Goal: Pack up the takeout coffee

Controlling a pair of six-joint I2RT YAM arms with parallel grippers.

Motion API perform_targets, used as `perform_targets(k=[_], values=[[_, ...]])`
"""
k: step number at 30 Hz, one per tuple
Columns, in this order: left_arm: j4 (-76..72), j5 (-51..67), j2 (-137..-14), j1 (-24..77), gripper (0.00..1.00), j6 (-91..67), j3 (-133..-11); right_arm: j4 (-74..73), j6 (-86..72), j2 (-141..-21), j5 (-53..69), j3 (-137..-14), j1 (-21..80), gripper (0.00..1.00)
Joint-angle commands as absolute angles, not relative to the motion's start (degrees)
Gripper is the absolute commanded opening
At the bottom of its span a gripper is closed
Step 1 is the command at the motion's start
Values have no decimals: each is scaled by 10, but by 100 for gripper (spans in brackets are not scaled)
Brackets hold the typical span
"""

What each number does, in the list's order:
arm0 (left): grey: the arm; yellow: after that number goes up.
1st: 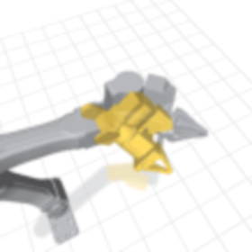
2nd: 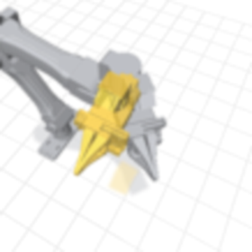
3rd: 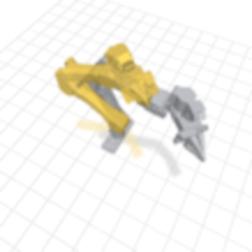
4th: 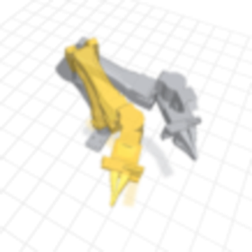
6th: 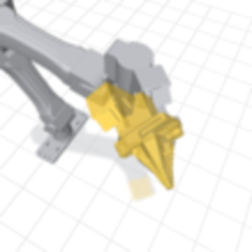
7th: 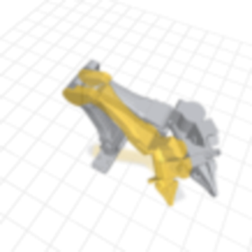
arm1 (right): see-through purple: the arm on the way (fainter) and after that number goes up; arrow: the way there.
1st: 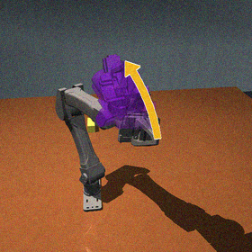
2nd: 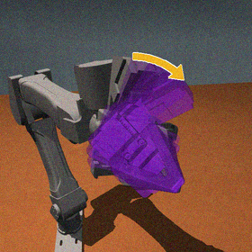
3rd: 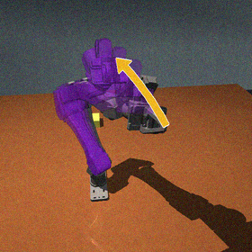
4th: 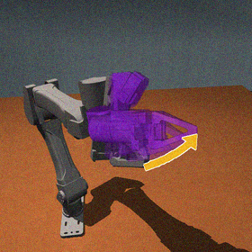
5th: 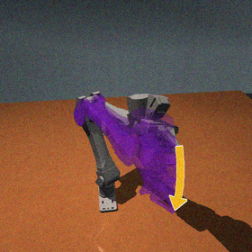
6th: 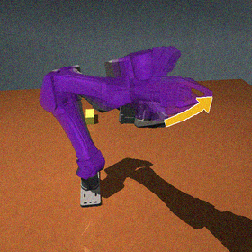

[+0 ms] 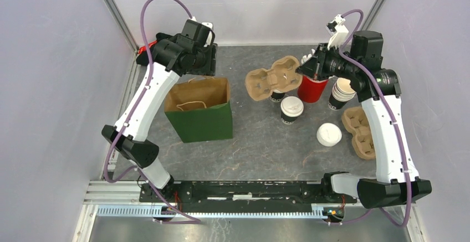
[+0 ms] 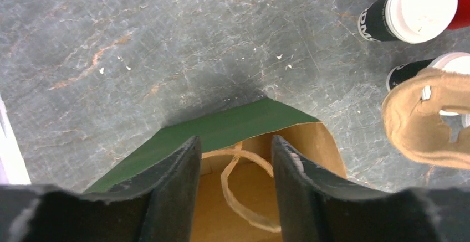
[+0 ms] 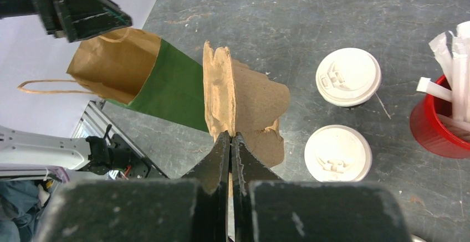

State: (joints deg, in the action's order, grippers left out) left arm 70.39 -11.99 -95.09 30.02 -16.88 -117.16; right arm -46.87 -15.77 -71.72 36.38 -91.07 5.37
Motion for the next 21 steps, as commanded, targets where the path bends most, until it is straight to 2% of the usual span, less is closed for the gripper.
perform_targets(k=[1, 3, 6, 11, 12, 14, 16, 18, 21], values=[[684, -120, -967, 299, 42, -159, -1195, -444, -155, -700, 399, -926, 56, 0], [689, -124, -966, 299, 20, -164, -1203, -444, -156, -699, 408, -932, 61, 0], [698, -127, -959, 299, 3, -165, -1203, -441, -154, -694, 417, -935, 76, 0], [707, -135, -944, 299, 2, -176, -1202, -444, -154, -677, 410, -919, 92, 0], [712, -143, -941, 299, 8, -178, -1208, -443, -155, -673, 409, -915, 93, 0], [727, -159, -939, 298, 27, -189, -1221, -442, -156, -667, 408, -906, 93, 0], [742, -152, -936, 299, 54, -203, -1234, -440, -158, -662, 408, -899, 93, 0], [730, -126, -922, 299, 73, -212, -1232, -438, -160, -658, 409, -892, 92, 0], [704, -87, -902, 299, 82, -209, -1211, -437, -159, -658, 415, -887, 93, 0]])
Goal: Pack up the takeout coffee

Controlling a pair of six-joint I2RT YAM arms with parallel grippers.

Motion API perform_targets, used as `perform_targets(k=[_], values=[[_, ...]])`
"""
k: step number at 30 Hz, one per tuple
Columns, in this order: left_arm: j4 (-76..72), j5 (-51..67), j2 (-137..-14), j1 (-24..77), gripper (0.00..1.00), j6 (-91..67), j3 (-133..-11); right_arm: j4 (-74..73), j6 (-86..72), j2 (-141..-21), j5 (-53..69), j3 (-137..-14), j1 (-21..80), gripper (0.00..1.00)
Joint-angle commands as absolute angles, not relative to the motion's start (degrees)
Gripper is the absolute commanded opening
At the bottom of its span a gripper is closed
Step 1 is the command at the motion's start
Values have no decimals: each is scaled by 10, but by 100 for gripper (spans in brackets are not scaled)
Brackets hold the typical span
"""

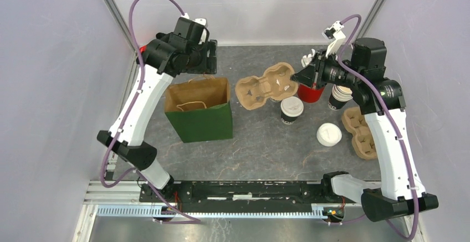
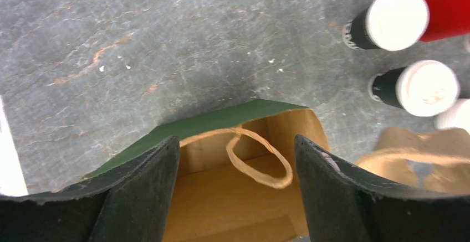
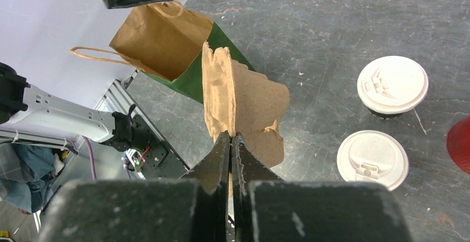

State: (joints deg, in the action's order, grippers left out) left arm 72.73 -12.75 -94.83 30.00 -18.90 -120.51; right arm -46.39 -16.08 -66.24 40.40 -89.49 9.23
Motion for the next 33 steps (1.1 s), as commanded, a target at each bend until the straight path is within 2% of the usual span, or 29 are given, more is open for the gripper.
perform_targets(k=[1, 7, 14, 16, 19, 21, 22, 23, 24, 26, 28, 33], values=[[697, -78, -897, 299, 83, -206, -1201, -440, -157, -660, 416, -888, 94, 0], [694, -69, -887, 304, 79, -189, -1145, -445, -158, -671, 423, -915, 93, 0], [693, -87, -901, 307, 80, -158, -1135, -434, -170, -670, 431, -911, 94, 0], [689, -96, -910, 307, 78, -151, -1141, -435, -171, -670, 432, -913, 93, 0], [685, -109, -931, 307, 63, -147, -1159, -437, -175, -670, 434, -916, 95, 0], [680, -115, -942, 307, 48, -146, -1167, -437, -179, -669, 436, -917, 95, 0], [679, -119, -947, 307, 44, -144, -1174, -438, -181, -669, 435, -919, 95, 0], [679, -122, -951, 307, 36, -143, -1180, -441, -183, -670, 434, -926, 94, 0], [679, -125, -954, 307, 32, -142, -1187, -448, -184, -672, 432, -935, 95, 0], [677, -123, -954, 307, 14, -146, -1198, -458, -194, -677, 428, -958, 95, 0], [667, -117, -943, 307, 3, -156, -1201, -462, -203, -681, 427, -977, 95, 0], [637, -112, -908, 307, 2, -198, -1183, -469, -232, -684, 431, -999, 94, 0]])
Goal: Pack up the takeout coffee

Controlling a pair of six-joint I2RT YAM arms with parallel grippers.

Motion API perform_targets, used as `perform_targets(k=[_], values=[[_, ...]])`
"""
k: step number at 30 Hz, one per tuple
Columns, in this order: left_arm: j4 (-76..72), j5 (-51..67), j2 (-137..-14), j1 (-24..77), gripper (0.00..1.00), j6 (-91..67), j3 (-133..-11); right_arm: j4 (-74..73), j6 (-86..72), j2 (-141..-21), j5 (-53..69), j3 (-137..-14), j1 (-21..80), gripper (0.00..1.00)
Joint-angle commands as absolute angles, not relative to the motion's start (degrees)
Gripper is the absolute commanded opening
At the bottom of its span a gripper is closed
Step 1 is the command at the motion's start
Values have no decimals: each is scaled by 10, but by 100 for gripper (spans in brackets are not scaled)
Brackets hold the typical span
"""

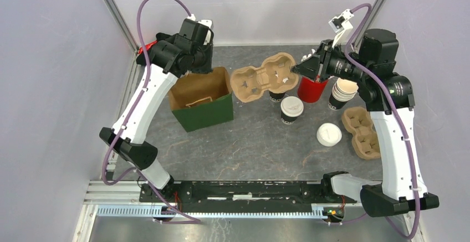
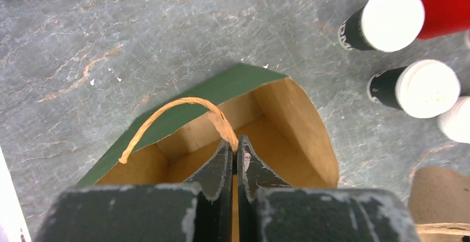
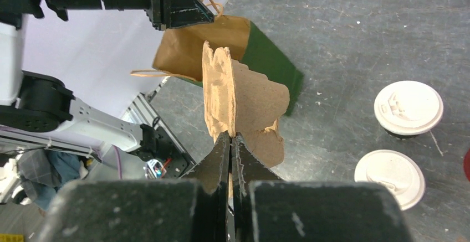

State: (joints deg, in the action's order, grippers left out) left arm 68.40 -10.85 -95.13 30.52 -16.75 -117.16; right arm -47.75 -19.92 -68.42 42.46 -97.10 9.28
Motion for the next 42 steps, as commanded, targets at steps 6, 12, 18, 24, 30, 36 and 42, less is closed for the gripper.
perform_targets(k=[6, 12, 18, 24, 30, 36, 42], values=[[545, -96, -852, 307, 2, -297, -1096, -404, -383, -678, 431, -977, 113, 0], [494, -51, -847, 308, 2, -369, -1055, -369, -426, -716, 379, -996, 172, 0], [487, -33, -851, 308, 2, -419, -1058, -385, -359, -746, 286, -1011, 246, 0], [489, -15, -856, 316, 2, -477, -1064, -399, -309, -752, 150, -1006, 303, 0], [612, -84, -896, 351, 2, -513, -1181, -447, -287, -752, 53, -1023, 319, 0], [704, -120, -945, 398, 2, -527, -1274, -467, -303, -733, 41, -1002, 321, 0], [758, -132, -976, 409, 2, -534, -1332, -435, -319, -718, 76, -983, 320, 0]])
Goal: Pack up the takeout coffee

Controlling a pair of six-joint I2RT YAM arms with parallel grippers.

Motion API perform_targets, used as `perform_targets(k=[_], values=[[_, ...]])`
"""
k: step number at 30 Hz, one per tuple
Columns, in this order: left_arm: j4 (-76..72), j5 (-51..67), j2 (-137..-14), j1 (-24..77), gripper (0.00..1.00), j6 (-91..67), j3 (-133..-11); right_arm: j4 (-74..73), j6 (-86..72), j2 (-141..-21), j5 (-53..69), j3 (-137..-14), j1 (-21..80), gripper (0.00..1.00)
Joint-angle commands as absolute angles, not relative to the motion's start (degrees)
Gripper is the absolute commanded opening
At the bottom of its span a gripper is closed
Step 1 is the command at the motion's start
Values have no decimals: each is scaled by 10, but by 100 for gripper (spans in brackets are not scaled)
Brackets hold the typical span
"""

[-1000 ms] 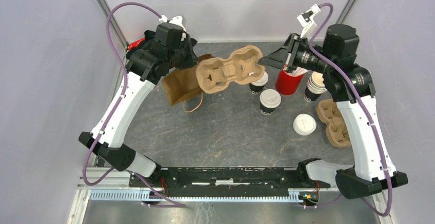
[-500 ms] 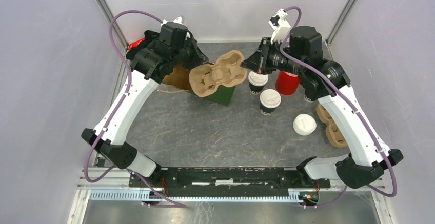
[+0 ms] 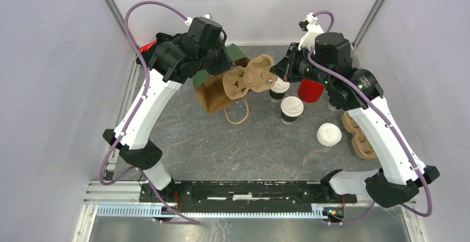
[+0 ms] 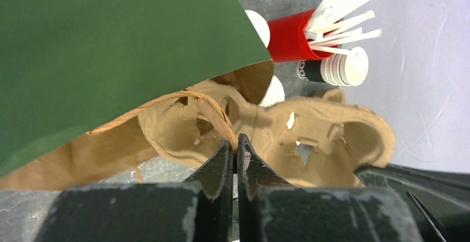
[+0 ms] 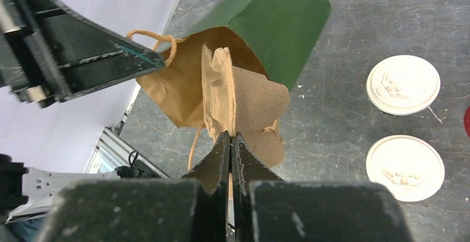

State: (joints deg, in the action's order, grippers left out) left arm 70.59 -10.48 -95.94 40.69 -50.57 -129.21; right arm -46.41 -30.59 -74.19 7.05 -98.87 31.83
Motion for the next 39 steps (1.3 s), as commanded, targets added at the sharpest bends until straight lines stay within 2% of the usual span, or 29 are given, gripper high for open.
perform_targets(k=[1, 10, 15, 20, 25, 26, 27, 30, 34, 36, 39], values=[[763, -131, -975, 409, 2, -537, -1334, -425, -316, -718, 92, -981, 320, 0], [785, -73, -959, 409, 2, -561, -1331, -411, -237, -713, 198, -956, 323, 0], [788, -57, -963, 409, 2, -567, -1333, -439, -229, -716, 183, -967, 324, 0], [749, -40, -961, 406, 2, -548, -1279, -395, -254, -695, 158, -896, 324, 0], [721, -20, -967, 387, 2, -522, -1261, -422, -261, -717, 106, -935, 324, 0], [719, -17, -968, 383, 5, -517, -1262, -427, -261, -719, 99, -939, 324, 0], [718, -16, -968, 377, 12, -507, -1265, -431, -263, -721, 88, -942, 324, 0], [715, -28, -962, 363, 39, -473, -1277, -432, -278, -721, 52, -937, 324, 0], [722, -49, -937, 350, 67, -422, -1290, -437, -283, -731, 24, -946, 323, 0], [732, -70, -917, 347, 76, -401, -1281, -444, -282, -742, 17, -959, 323, 0], [764, -135, -890, 339, 80, -383, -1254, -449, -281, -754, 16, -970, 323, 0]])
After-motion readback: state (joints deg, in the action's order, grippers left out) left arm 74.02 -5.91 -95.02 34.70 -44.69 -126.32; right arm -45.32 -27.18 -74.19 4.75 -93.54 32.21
